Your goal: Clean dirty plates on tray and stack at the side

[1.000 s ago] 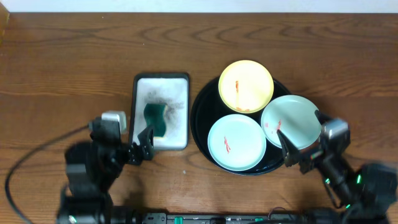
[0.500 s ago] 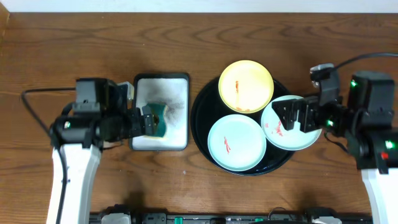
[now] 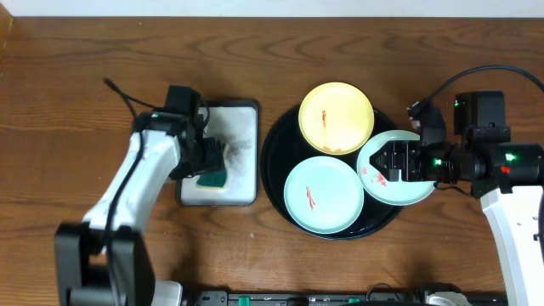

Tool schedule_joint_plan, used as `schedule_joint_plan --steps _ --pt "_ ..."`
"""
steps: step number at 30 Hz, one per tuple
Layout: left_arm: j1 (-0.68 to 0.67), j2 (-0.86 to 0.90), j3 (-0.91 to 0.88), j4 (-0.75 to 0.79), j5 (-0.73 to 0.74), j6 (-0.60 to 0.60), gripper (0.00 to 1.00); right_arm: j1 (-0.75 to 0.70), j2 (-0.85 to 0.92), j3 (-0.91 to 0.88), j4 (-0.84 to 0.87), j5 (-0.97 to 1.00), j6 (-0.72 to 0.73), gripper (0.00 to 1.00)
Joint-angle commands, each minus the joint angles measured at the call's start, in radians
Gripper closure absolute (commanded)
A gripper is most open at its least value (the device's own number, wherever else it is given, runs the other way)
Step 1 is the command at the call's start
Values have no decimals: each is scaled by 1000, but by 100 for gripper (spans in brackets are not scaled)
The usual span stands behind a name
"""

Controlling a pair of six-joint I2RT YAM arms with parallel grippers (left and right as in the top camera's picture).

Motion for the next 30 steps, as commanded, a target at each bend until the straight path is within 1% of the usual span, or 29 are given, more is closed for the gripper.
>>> schedule_joint_plan --steps 1,5,6,10,11,14,15,16,17,19,20,22,26,30 --pt "0 115 1 53 -50 -33 38 9 -5 17 -9 -3 2 24" --pt "-1 225 1 81 -26 -41 47 9 -5 17 -18 -3 2 25" --pt "-1 244 1 85 -12 -41 53 9 -5 17 -18 -3 2 25" --pt "0 288 1 89 0 -40 92 9 -5 17 -10 -3 2 26" --pt "0 286 2 89 0 -40 92 9 -5 17 -10 -3 2 26" --pt "0 268 21 72 1 -41 92 9 -5 17 -10 -2 2 27" --pt "0 257 33 56 1 -41 83 9 -5 17 -10 -2 2 27" --pt "0 248 44 40 1 -41 69 9 -5 17 -10 -1 2 27" --pt "0 233 56 19 1 -41 60 9 -5 17 -10 2 2 27" --pt "0 201 77 -19 0 -40 47 9 -5 17 -10 5 2 27" --pt "0 185 82 -32 1 -40 43 9 -5 17 -10 5 2 27" --pt "-1 149 84 -48 1 -41 41 9 -5 17 -10 5 2 27" --pt "-7 125 84 -54 -1 -40 41 9 -5 17 -10 5 2 27" --pt "-14 148 44 19 -37 -40 42 9 -5 17 -13 5 3 27"
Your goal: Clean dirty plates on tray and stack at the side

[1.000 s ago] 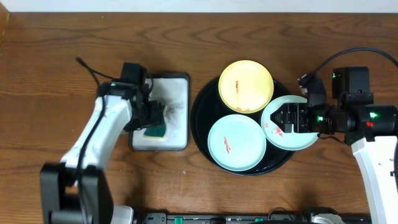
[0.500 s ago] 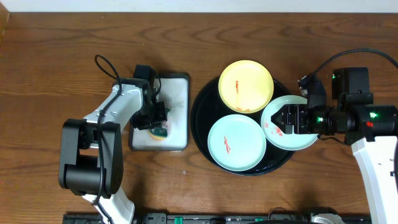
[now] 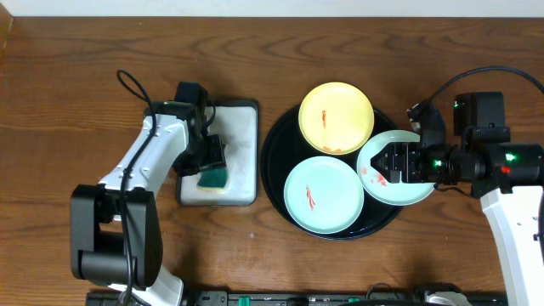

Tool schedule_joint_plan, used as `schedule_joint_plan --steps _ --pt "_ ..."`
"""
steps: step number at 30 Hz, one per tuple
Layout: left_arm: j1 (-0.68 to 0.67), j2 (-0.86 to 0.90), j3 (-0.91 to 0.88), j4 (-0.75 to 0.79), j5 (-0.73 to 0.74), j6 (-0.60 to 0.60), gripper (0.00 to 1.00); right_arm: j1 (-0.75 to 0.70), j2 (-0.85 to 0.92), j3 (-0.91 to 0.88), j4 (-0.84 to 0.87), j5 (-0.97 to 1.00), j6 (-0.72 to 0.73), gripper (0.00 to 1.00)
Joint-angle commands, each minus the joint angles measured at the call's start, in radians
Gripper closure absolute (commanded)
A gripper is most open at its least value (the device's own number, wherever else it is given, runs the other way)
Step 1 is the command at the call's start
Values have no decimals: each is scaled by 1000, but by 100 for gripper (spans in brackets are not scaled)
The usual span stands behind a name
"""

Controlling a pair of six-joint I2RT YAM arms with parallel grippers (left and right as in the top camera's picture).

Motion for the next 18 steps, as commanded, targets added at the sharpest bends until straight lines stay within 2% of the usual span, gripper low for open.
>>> schedule_joint_plan --steps 1,4,8,12,18 --pt "-8 28 -33 62 -47 5 44 9 -5 17 -5 3 3 27" --pt "-8 60 -78 129 -46 5 54 9 -4 16 -34 23 19 27" --pt "-8 93 -106 166 -46 5 66 9 -4 -11 -69 147 126 27" --pt "-8 103 -105 175 -46 5 92 9 -3 -107 -26 171 157 23" --pt "-8 73 -60 104 -45 5 93 9 -3 -273 73 142 144 23"
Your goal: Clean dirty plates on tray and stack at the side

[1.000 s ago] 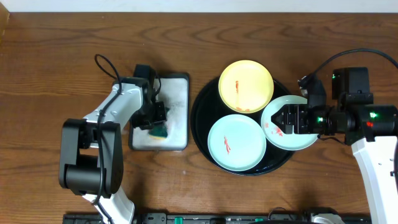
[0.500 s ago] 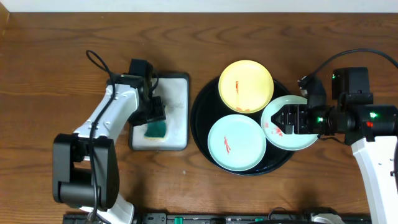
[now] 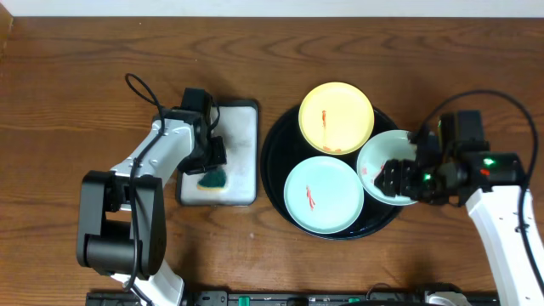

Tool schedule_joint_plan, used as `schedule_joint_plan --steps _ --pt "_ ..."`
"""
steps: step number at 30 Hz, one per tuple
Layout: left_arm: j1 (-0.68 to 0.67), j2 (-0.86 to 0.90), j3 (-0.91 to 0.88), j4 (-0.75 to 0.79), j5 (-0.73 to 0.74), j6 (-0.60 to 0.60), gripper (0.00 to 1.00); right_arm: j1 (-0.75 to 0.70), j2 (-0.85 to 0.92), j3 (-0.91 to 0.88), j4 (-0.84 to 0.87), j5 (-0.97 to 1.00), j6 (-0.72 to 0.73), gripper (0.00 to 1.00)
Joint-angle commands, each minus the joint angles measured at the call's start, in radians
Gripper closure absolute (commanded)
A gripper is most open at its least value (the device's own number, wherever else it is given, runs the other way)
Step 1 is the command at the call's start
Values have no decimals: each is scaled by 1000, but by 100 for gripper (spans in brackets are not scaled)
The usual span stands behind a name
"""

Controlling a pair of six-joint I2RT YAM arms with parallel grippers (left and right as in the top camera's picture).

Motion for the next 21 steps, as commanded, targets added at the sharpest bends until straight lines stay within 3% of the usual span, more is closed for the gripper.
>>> schedule_joint_plan --steps 1,15,19,21 --pt "-1 5 24 -68 -19 5 93 10 -4 -70 33 -3 6 23" --pt "-1 -88 60 -167 50 7 93 145 127 -135 193 54 -1 25" --pt "-1 -121 82 -203 121 13 93 150 219 -135 230 54 0 37" --pt "-2 -158 105 -231 134 14 93 153 264 -135 245 53 0 48"
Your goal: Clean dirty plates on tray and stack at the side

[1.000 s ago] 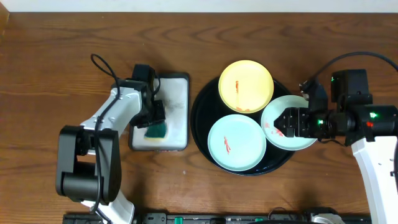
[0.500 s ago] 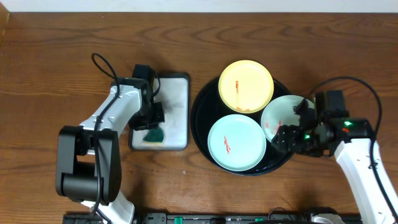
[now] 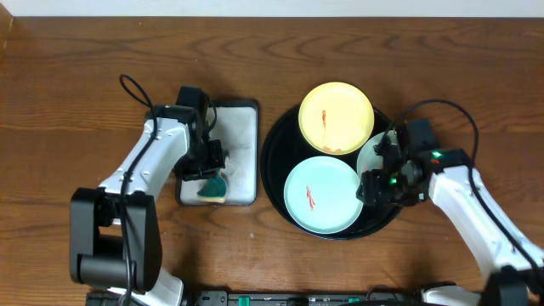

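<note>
A black round tray (image 3: 279,140) holds a yellow plate (image 3: 336,117) and a light teal plate (image 3: 321,195), each with red smears. A third, pale teal plate (image 3: 375,155) stands tilted on its edge at the tray's right side. My right gripper (image 3: 372,184) is shut on its rim, and the arm hides much of it. At the left, my left gripper (image 3: 207,168) points down over a white rectangular tray (image 3: 240,127), shut on a green and yellow sponge (image 3: 212,187).
The black tray and the white tray stand side by side with a narrow gap between them. Bare wooden table (image 3: 68,102) lies to the far left, along the back and to the right of the black tray. Cables trail behind both arms.
My right arm has swung left and inward over the black tray, and the pale teal plate in it is tilted more steeply. The left gripper and sponge have shifted slightly toward the white tray's front.
At first the right gripper held the pale teal plate nearly flat at the tray's right edge, and the left gripper held the sponge on the white tray. The plate was then lifted and tipped, and now stands steeply over the tray. The sponge has stayed on the white tray.
</note>
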Tool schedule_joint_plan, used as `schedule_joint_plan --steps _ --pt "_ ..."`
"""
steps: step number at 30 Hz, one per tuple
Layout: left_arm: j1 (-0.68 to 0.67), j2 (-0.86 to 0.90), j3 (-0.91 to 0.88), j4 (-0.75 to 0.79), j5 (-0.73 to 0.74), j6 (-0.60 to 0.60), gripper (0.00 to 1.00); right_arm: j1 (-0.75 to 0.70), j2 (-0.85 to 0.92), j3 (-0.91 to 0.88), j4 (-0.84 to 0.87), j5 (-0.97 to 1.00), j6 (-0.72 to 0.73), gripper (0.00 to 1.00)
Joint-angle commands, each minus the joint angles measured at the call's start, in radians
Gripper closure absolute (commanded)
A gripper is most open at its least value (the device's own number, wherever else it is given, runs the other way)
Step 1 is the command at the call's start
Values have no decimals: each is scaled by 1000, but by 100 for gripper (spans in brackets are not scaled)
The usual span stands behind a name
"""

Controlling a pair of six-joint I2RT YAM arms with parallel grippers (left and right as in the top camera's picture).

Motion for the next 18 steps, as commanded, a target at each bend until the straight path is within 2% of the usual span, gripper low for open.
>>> schedule_joint_plan --steps 1,7,9,10,13,15,18 --pt "-4 -91 72 -35 55 14 93 21 67 -5 16 9 2 55" --pt "-75 -243 111 -66 56 16 93 58 179 -5 71 6 32 72" --pt "-113 -277 111 -66 56 11 93 68 203 -5 101 8 48 74" --pt "-146 -294 111 -66 56 -1 92 70 216 -5 126 36 71 81" --pt "-213 -298 110 -65 56 -34 93 69 226 -5 172 123 134 88" --pt "-258 -286 110 -56 56 -71 92 69 226 -5 203 138 153 96" --pt "-320 -256 110 -16 75 -121 92 69 226 -5 229 155 202 99"
